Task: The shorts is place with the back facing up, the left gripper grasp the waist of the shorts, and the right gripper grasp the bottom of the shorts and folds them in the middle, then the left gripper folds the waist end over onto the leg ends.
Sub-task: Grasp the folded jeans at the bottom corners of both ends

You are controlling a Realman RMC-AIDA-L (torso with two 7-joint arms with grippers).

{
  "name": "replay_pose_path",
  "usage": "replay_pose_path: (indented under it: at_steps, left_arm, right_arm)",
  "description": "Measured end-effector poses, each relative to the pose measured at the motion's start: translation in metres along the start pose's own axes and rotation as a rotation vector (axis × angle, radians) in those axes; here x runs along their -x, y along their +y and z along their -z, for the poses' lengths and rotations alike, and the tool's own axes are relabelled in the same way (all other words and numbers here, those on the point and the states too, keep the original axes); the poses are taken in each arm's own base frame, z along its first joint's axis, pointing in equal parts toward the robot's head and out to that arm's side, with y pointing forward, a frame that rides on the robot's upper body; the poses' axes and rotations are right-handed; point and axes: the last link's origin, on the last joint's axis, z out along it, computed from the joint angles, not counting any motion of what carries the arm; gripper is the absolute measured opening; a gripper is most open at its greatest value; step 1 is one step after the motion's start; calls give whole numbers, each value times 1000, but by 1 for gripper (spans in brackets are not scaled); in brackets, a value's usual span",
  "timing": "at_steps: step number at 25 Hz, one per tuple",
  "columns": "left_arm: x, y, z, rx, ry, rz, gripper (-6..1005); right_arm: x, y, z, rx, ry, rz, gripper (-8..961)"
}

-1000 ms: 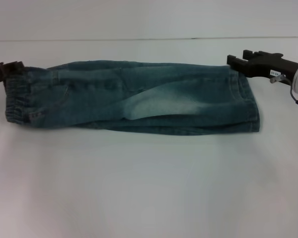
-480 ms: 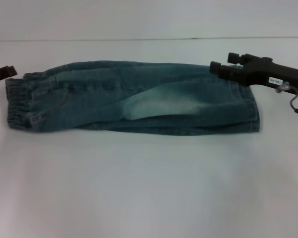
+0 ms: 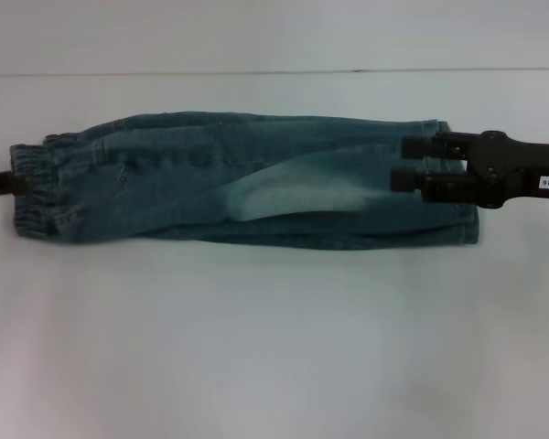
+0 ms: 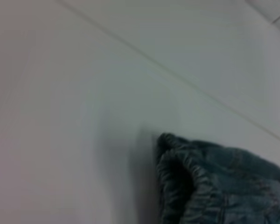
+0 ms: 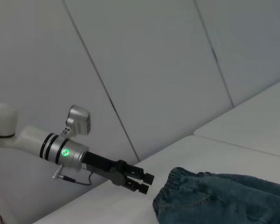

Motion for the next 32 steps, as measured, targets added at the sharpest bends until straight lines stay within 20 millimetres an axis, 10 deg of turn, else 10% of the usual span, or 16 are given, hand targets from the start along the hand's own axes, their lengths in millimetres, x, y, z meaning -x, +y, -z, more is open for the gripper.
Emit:
replay_pose_path:
  at_steps: [32]
  left_arm:
    - [-2, 21, -32, -104, -131, -36, 794]
  right_arm:
    - [-5, -3, -11, -35, -12, -5, 799]
